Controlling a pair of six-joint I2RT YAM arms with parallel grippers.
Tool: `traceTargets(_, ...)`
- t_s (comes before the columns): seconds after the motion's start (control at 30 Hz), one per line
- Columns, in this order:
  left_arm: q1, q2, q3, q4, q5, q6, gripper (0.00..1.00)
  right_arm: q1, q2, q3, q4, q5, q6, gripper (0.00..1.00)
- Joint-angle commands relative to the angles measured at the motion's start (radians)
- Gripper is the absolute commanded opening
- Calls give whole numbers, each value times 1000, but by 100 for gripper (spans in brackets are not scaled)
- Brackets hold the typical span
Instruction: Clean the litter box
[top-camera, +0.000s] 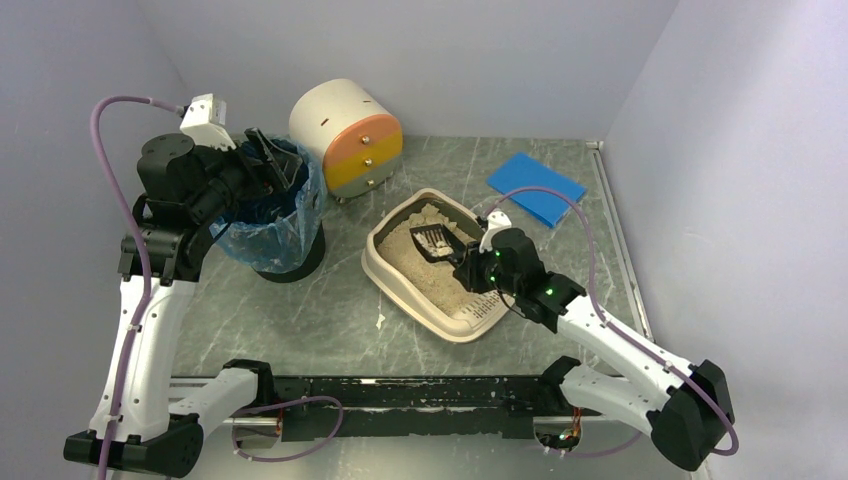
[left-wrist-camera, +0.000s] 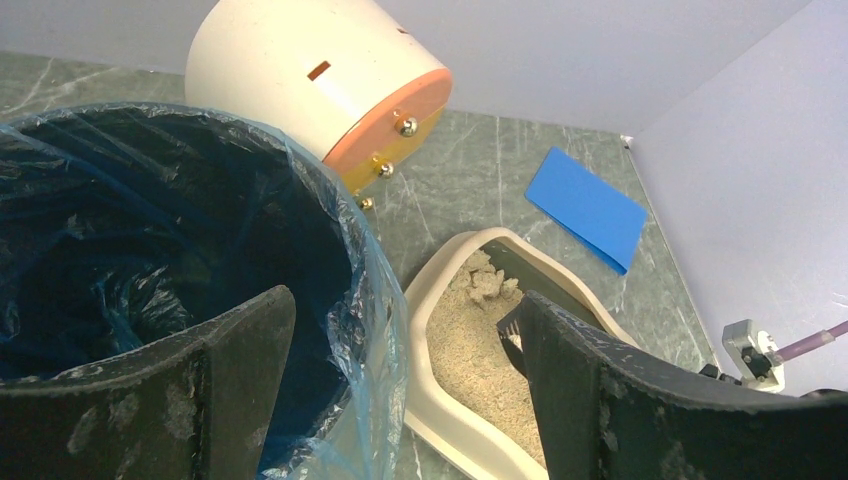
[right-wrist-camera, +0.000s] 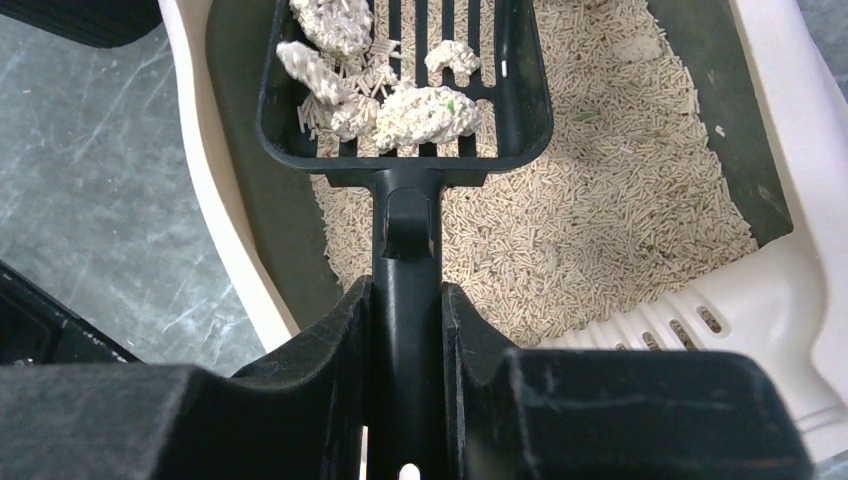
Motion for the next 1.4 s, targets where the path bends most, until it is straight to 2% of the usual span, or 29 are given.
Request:
traceTargets(0.0, -8, -14, -6, 7, 19, -2, 87, -8, -5, 13, 56, 20, -89, 0)
traceTargets(0.27, -8, -22, -30, 18, 25, -2, 86, 0, -162, -138, 373, 38, -513, 0)
traceTargets(0.4, -8, -16, -31, 15, 27, -2, 86, 3, -130, -118, 369, 33, -602, 0)
traceTargets(0.63, -8, -17, -29, 16, 21, -3, 87, 82, -116, -147, 374, 139, -640, 0)
traceTargets(0.73, -8, -14, -31, 11, 23, -3, 86, 106, -126, -151, 356, 244, -621, 0)
traceTargets(0.83, -9, -17, -37, 18, 24, -7, 86, 126, -120, -147, 367, 177, -606, 0)
traceTargets(0.93, -9, -12, -33, 16, 26, -9, 86, 183, -99, -137, 348, 297, -571, 0)
traceTargets(1.0, -9, -12, -25, 11, 26, -5, 86, 183, -128, -175, 420, 198, -539, 0)
traceTargets(1.03, -8, -13, -23, 10, 22, -2, 86, 187, -112, -156, 394, 180, -527, 0)
traceTargets(1.1, -8, -13, -14, 3, 11, 2, 87, 205, -61, -109, 300, 283, -501, 0)
traceTargets(1.13, -8, -13, -10, -1, 11, 4, 86, 202, -73, -123, 309, 308, -501, 0)
traceTargets(1.2, -8, -14, -6, -4, 17, 5, 86, 196, -128, -169, 374, 259, -526, 0)
traceTargets(1.23, -8, -14, -7, -6, 15, 7, 86, 200, -120, -159, 349, 257, -539, 0)
traceTargets(1.3, -8, -15, -7, -9, 9, 9, 87, 208, -62, -107, 236, 374, -522, 0)
traceTargets(1.33, -8, -17, -9, -9, 12, 8, 87, 202, -74, -117, 250, 387, -521, 0)
traceTargets(1.37, -8, -20, -11, -6, 15, 5, 87, 194, -107, -145, 296, 333, -531, 0)
